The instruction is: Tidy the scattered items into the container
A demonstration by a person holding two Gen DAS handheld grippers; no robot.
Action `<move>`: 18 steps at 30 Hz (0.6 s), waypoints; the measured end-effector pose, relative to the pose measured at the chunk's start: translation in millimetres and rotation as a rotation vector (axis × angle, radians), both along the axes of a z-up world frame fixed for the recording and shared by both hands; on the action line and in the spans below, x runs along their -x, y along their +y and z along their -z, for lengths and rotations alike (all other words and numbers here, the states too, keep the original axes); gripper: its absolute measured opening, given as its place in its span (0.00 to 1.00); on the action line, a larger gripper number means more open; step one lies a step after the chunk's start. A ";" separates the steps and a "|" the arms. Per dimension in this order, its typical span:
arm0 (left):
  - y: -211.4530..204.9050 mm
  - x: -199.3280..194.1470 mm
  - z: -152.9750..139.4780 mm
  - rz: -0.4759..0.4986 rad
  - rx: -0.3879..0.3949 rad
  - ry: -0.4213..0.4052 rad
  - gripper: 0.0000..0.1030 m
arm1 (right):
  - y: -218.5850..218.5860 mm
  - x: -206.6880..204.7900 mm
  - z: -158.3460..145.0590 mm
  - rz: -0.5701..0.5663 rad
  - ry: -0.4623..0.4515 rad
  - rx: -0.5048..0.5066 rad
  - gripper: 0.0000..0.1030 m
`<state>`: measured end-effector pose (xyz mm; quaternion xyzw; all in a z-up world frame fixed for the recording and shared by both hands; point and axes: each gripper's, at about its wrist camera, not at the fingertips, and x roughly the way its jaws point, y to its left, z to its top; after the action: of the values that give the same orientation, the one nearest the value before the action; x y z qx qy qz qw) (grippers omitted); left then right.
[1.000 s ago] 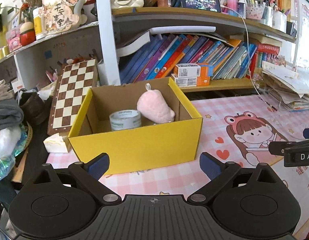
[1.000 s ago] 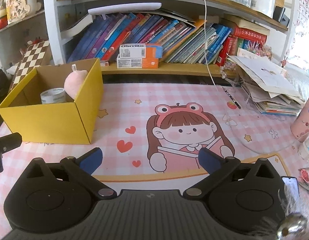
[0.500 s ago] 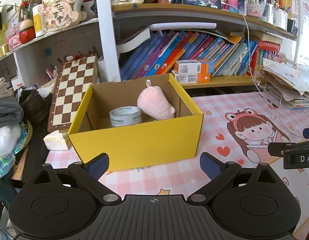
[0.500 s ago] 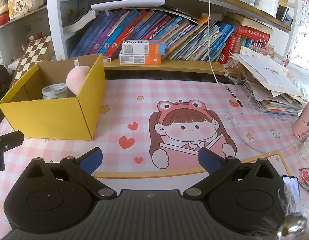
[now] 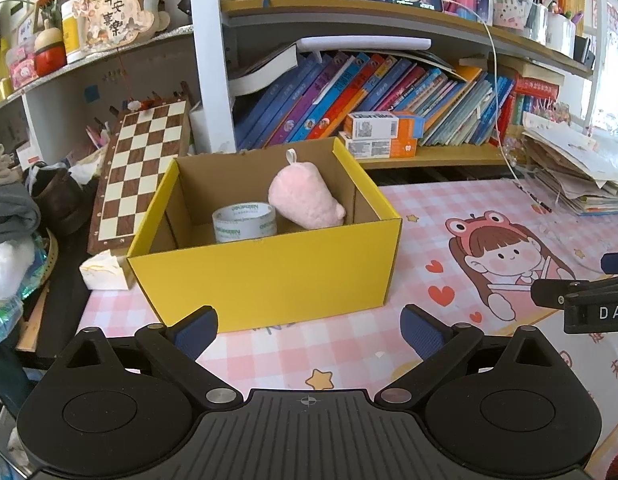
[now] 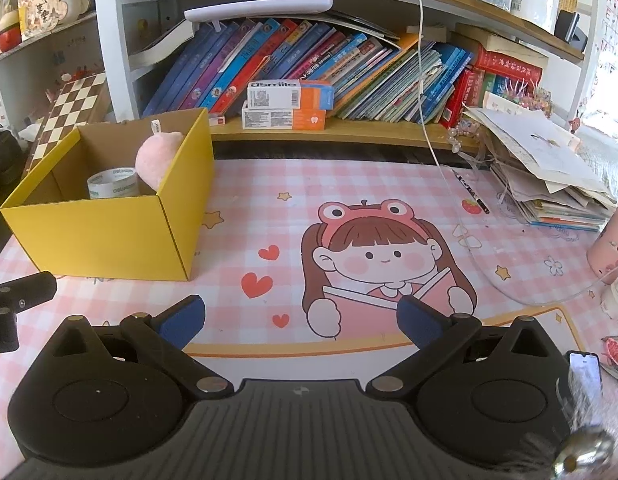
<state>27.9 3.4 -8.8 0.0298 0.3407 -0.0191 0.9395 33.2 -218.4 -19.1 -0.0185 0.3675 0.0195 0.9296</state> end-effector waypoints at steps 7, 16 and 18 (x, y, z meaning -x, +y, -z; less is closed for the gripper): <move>-1.1 0.1 -0.1 -0.001 -0.004 0.000 0.97 | 1.3 -0.1 0.3 -0.005 0.002 0.002 1.00; -2.1 -0.3 0.7 0.010 -0.004 0.001 0.97 | 1.3 -1.0 0.7 -0.007 0.007 0.003 1.00; -2.1 -0.6 0.8 0.010 -0.004 0.001 0.97 | 1.6 -1.2 0.9 -0.007 0.007 0.004 1.00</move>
<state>28.5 1.3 -9.7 0.0332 0.3411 -0.0230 0.9392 34.4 -216.8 -19.9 -0.0214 0.3709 0.0223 0.9282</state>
